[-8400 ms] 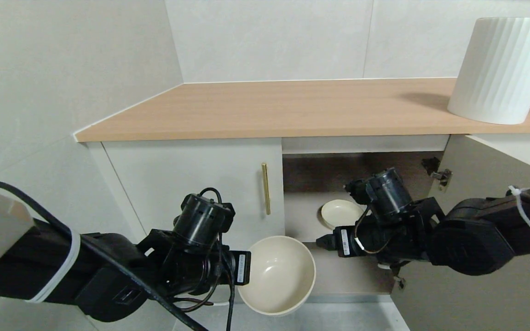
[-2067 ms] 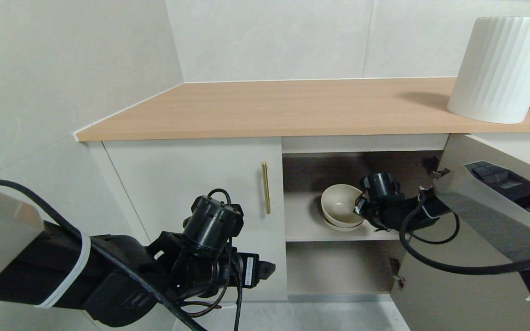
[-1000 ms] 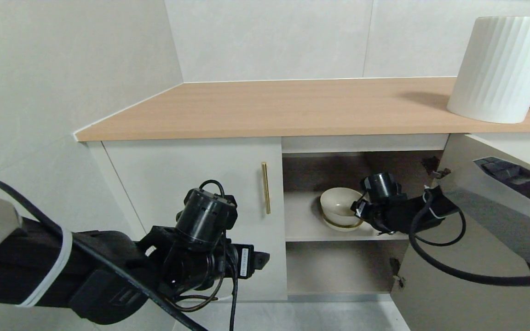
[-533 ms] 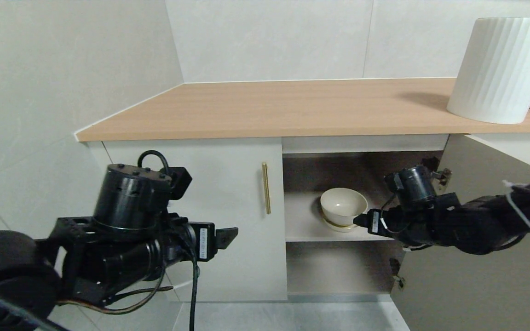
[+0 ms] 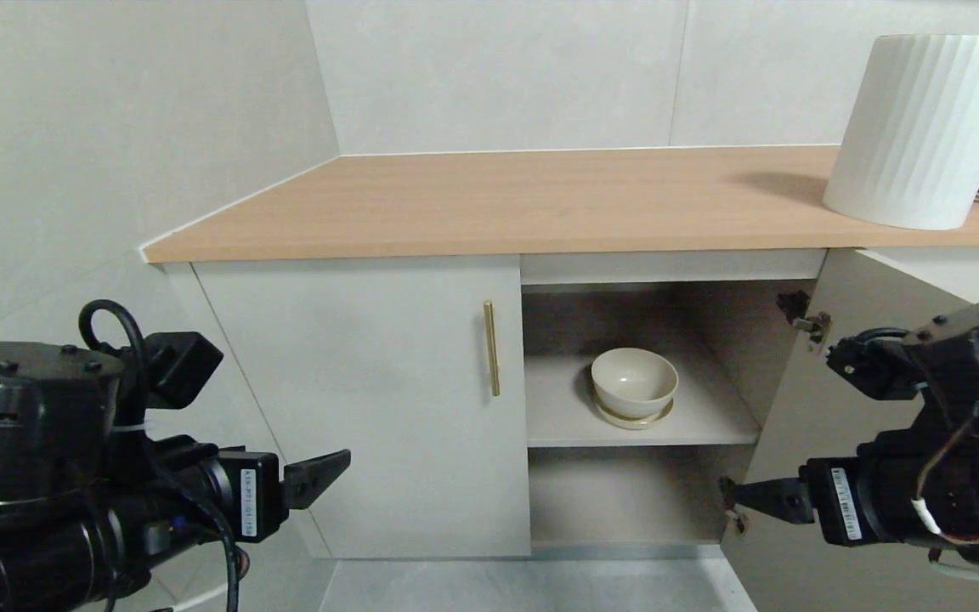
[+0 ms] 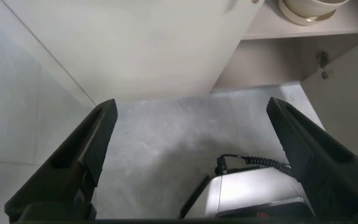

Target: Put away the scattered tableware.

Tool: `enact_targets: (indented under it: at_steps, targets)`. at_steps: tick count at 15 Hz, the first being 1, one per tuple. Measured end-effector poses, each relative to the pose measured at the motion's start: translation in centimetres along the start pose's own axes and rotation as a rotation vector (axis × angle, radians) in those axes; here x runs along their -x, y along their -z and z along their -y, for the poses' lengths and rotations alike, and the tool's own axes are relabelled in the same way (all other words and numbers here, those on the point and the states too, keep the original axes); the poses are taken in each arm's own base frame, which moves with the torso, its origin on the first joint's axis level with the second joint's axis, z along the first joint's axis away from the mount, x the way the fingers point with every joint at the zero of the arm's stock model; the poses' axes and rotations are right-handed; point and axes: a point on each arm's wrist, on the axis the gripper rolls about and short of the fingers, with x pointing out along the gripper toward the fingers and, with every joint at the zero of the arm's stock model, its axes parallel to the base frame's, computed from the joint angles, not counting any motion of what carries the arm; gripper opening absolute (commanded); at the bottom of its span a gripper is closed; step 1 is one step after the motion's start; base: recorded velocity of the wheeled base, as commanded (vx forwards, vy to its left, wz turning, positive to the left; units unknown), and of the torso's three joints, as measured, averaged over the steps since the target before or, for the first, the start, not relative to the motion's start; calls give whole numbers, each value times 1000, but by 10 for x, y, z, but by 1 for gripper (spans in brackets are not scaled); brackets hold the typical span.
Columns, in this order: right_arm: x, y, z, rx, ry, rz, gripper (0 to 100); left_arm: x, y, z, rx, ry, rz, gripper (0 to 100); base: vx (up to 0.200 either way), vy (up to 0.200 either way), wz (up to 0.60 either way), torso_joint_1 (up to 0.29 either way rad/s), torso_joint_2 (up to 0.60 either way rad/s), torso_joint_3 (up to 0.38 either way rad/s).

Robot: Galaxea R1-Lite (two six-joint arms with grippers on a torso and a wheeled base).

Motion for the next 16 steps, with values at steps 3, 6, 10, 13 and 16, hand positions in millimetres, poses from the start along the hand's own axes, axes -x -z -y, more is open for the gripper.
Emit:
enact_targets:
  at_steps: [3,6,10,13,16]
  targets:
    - [15,3,0,9,-27,36,100,3,-1,-1,3,0,10,100,0,0,0,0,0,0]
    - [18,4,0,10,-30,44,100,-2,-3,1,1,1,6,100,0,0,0,0,0,0]
    - [18,4,0,11,-23,48,100,-11,-1,6,-14,2,-25,100,-200,0,0,6,1,2]
    - [19,4,0,17,-19,55,100,-14,0,7,-19,4,-36,100,-200,0,0,1,2,4]
    - [18,6,1,38,-15,46,100,-16,1,7,-22,2,-44,100,-200,0,0,1,-2,4]
